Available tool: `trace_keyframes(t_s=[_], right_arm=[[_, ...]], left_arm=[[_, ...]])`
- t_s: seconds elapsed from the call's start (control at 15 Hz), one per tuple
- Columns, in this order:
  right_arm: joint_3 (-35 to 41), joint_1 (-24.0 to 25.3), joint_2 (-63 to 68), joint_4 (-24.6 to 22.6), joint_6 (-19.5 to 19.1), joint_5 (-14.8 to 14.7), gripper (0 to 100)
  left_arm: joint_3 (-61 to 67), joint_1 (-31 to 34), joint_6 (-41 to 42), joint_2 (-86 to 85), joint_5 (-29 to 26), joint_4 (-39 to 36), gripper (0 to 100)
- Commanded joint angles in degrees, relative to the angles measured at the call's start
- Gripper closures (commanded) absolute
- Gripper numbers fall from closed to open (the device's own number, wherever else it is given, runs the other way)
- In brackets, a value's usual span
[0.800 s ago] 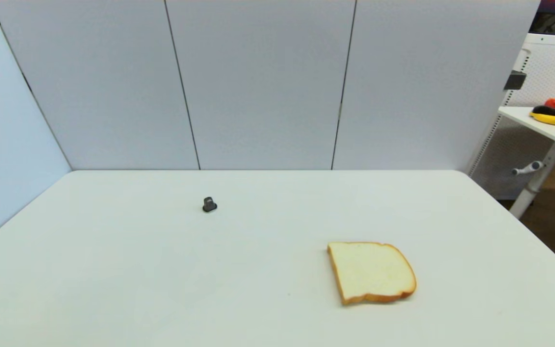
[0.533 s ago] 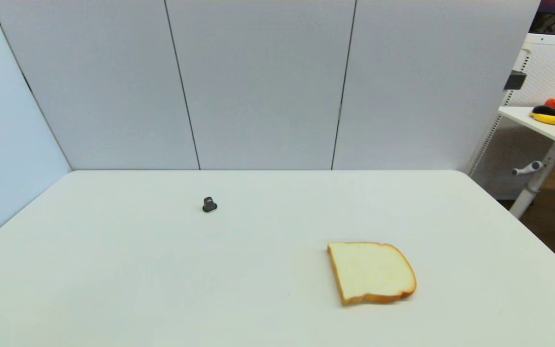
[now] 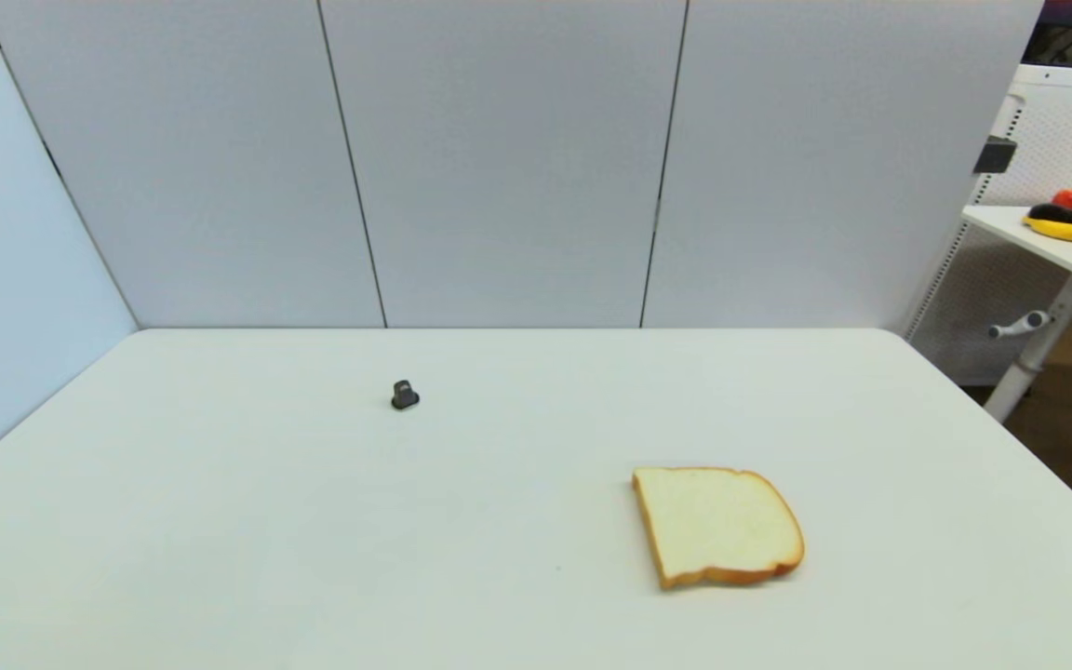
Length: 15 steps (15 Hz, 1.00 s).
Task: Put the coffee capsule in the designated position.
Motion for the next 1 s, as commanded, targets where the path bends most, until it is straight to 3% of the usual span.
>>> trace_keyframes(t_s=[0.07,0.33,0.67,1.0], right_arm=[[0.09,0.03,0.07,0.0,0.02,-0.08,0],[0.09,0.03,0.07,0.0,0.02,-0.08,0],[0.09,0.03,0.07,0.0,0.02,0.01,0],[0.09,0.03,0.07,0.0,0.02,0.01,0]], left_arm=[[0.0,0.04,-0.49,0.16,0.07,-0.08,0],[-2.37,-0.13,1.35,10.0,-0.37,0.18,0],[-21.97,-3.56,9.0,40.68,-1.16,-0.79,0],[-41.84,-6.55,18.58,71.26,-3.71,-10.98,0]])
